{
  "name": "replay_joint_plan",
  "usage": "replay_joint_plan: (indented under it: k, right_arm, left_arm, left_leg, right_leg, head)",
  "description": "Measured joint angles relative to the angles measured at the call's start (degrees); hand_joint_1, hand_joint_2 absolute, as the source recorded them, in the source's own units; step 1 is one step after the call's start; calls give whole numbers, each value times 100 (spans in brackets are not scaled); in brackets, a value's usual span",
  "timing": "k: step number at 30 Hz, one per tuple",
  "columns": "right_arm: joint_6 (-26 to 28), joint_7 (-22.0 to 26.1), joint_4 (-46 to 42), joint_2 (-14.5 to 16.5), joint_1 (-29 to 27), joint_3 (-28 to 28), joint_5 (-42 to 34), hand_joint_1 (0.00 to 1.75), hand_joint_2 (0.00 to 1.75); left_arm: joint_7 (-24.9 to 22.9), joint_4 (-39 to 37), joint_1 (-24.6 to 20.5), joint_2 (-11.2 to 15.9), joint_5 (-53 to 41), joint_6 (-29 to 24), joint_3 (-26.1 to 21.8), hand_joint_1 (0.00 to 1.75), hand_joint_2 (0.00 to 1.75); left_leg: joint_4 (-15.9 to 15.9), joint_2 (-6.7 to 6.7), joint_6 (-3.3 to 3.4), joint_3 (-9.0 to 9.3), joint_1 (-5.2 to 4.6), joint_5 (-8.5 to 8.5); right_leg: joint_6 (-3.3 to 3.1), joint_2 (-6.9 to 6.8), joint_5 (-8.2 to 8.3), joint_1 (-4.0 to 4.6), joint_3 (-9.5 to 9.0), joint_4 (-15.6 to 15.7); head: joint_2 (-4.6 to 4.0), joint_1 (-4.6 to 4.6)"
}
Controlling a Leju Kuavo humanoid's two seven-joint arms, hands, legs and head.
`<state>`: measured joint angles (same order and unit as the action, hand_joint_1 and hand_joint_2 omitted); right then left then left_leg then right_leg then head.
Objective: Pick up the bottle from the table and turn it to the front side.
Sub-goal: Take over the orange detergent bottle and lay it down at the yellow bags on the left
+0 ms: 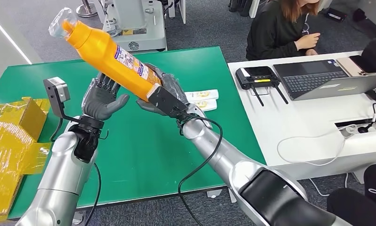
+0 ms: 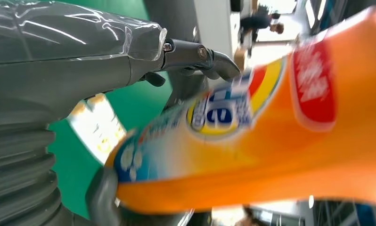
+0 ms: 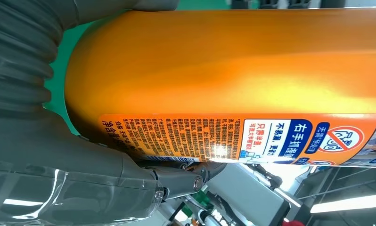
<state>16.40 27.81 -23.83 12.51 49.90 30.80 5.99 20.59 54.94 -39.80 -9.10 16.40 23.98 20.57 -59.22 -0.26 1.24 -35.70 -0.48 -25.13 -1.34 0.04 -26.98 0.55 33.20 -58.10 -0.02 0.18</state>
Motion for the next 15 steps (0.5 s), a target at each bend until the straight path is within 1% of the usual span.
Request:
replay_joint_plan:
  k: [3,6,15]
  right_arm:
    - [95,40,37,11,-2,8,59,175,175]
    - [154,79,51,9,-26,8,87,175,175]
    - [167,-113,75,-5,-159,-18,182,175,175]
  left_arm:
    - [-101,-31,4,-3,154,238,118,0,175]
    - [-193,-32,4,-3,285,339,204,0,175]
    - [-337,-33,-1,-29,423,255,246,0,175]
  left_leg:
    - [-1,0,0,-2,-1,0]
    - [-2,0,0,-2,-1,0]
    - [-3,4,0,-2,0,0]
  right_leg:
    - [1,0,0,-1,1,1]
    - [2,0,2,-1,1,2]
    - [3,3,3,-1,5,2]
  head:
    - [0,0]
    - [0,0]
    - [0,-1]
